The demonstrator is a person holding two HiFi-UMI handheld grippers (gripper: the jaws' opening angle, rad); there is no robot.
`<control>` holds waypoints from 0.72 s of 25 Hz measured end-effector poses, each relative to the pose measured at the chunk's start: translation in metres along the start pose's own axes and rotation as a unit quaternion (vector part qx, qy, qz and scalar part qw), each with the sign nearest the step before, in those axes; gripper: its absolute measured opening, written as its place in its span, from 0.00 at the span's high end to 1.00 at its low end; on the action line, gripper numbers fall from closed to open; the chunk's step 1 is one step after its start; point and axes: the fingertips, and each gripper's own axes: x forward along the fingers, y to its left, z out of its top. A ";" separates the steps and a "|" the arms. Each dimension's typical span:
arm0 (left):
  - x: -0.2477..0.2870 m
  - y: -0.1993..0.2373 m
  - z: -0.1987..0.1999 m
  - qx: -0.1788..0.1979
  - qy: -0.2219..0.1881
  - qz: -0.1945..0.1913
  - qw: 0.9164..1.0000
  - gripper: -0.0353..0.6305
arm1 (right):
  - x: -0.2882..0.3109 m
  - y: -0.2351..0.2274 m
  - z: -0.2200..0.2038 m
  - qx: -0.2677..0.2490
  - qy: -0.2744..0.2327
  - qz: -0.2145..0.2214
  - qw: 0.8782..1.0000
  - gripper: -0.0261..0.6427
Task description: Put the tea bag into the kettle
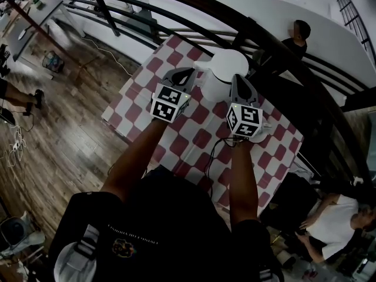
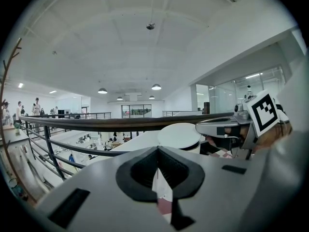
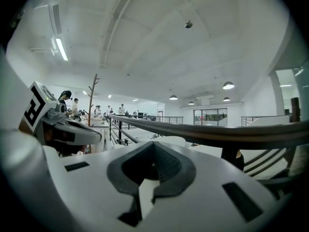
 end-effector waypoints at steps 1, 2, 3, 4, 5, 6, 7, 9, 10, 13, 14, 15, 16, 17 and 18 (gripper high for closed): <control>0.001 0.000 0.000 -0.001 -0.001 -0.001 1.000 0.95 | 0.000 0.000 0.000 -0.002 0.000 0.000 1.000 0.94; 0.001 -0.001 0.000 -0.001 -0.002 -0.001 1.000 0.95 | 0.000 0.001 0.001 -0.003 0.000 0.001 1.000 0.94; 0.002 -0.002 0.000 -0.002 -0.001 -0.002 1.000 0.95 | 0.000 0.001 0.001 -0.004 0.000 0.001 1.000 0.94; 0.002 -0.002 0.000 -0.002 -0.001 -0.002 1.000 0.95 | 0.000 0.001 0.001 -0.005 -0.001 0.001 1.000 0.94; 0.003 -0.003 0.000 -0.002 -0.002 -0.003 1.000 0.95 | -0.001 0.001 0.001 -0.007 -0.001 0.001 1.000 0.94; 0.004 -0.004 0.000 -0.002 -0.001 -0.003 1.000 0.95 | -0.001 0.001 0.000 -0.008 -0.001 0.001 1.000 0.94; 0.004 -0.004 -0.001 -0.002 0.000 -0.004 1.000 0.95 | -0.001 0.001 0.000 -0.008 -0.002 0.001 1.000 0.94; 0.005 -0.005 -0.002 -0.002 0.002 -0.005 1.000 0.95 | 0.000 0.001 -0.001 -0.008 -0.003 0.001 1.000 0.94; 0.005 -0.005 -0.003 -0.003 0.003 -0.006 1.000 0.95 | 0.000 0.001 -0.002 -0.007 -0.003 0.001 1.000 0.94; 0.006 -0.005 -0.004 -0.002 0.002 -0.005 1.000 0.95 | 0.000 -0.001 -0.007 -0.002 0.002 0.000 1.000 0.94; 0.006 -0.005 -0.005 -0.002 0.002 -0.005 1.000 0.95 | 0.000 -0.002 -0.011 0.002 0.008 -0.001 1.000 0.94; 0.005 -0.005 -0.005 -0.003 0.003 -0.005 1.000 0.95 | 0.001 -0.002 -0.016 0.008 0.016 -0.002 1.000 0.94; 0.005 -0.005 -0.005 -0.003 0.002 -0.006 1.000 0.95 | 0.002 -0.003 -0.022 0.015 0.025 -0.002 1.000 0.94; 0.005 -0.005 -0.005 -0.004 0.002 -0.006 1.000 0.95 | 0.002 -0.003 -0.027 0.022 0.032 -0.002 0.999 0.94; 0.005 -0.005 -0.006 -0.004 0.002 -0.007 1.000 0.95 | 0.002 -0.003 -0.029 0.026 0.034 -0.003 0.999 0.94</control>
